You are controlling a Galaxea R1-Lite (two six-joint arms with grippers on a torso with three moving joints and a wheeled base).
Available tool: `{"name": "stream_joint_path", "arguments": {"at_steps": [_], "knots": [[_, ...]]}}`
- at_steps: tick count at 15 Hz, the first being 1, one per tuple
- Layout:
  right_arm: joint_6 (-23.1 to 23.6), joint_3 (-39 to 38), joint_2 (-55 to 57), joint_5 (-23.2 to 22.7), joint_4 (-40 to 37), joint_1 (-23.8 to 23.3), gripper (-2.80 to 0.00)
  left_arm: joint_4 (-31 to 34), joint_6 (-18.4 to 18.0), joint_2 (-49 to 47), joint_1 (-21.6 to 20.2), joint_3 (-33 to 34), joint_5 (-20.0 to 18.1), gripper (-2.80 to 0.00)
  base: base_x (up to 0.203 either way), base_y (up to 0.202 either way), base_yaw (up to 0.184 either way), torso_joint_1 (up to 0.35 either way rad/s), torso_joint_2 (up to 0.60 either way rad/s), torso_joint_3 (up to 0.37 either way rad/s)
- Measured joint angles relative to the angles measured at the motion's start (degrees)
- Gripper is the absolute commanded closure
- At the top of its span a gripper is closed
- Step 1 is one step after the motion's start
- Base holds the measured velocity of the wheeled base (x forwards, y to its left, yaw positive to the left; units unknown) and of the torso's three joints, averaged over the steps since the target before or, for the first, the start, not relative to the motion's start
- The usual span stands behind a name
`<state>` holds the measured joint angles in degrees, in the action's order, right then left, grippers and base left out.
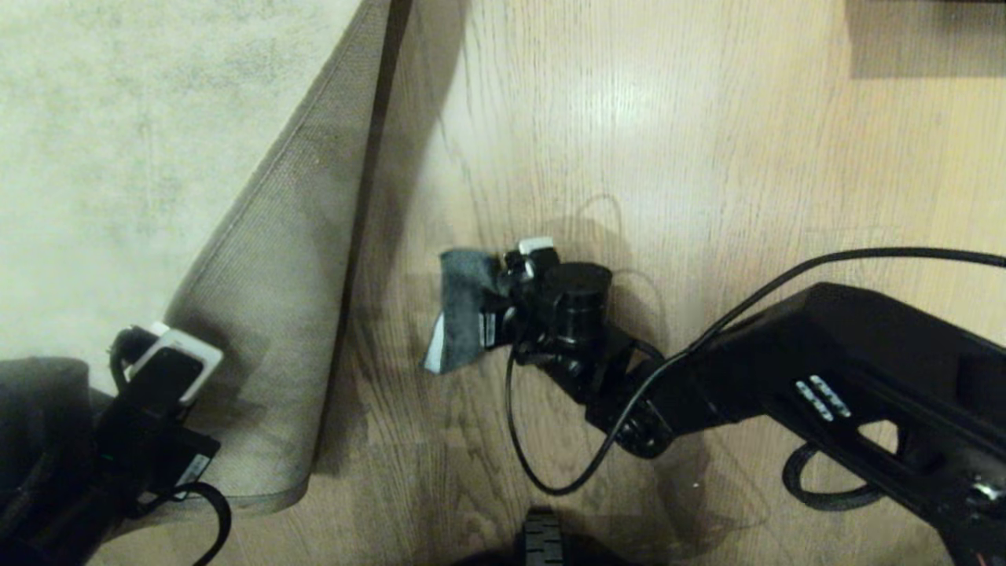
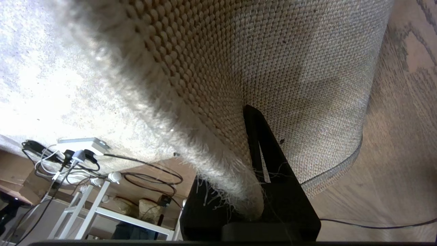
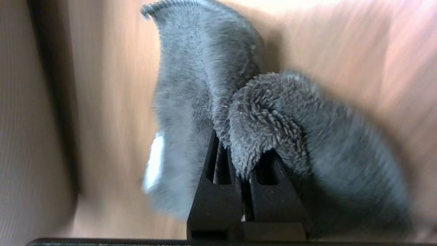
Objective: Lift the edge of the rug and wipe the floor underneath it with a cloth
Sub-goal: Wipe the floor under the carpet with a rag
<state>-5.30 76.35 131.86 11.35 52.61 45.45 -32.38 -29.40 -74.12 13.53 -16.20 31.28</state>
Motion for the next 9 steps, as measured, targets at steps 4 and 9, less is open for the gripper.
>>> {"name": "stream_joint_path", "arguments": {"at_steps": [4,9], "knots": [[-2.4,-16.2,-2.4,-0.2,2.7,7.2,0.0,0.0,0.1,0.1,0.0,0.0,0.0,0.0,0.0,0.0,0.0,0.0,0.0,0.0],[-2.7,-16.9,0.4,0.2,4.6,10.1,0.0,0.0,0.1,0.2,0.0,0.0,0.0,0.0,0.0,0.0,0.0,0.0,0.0,0.0]]}}
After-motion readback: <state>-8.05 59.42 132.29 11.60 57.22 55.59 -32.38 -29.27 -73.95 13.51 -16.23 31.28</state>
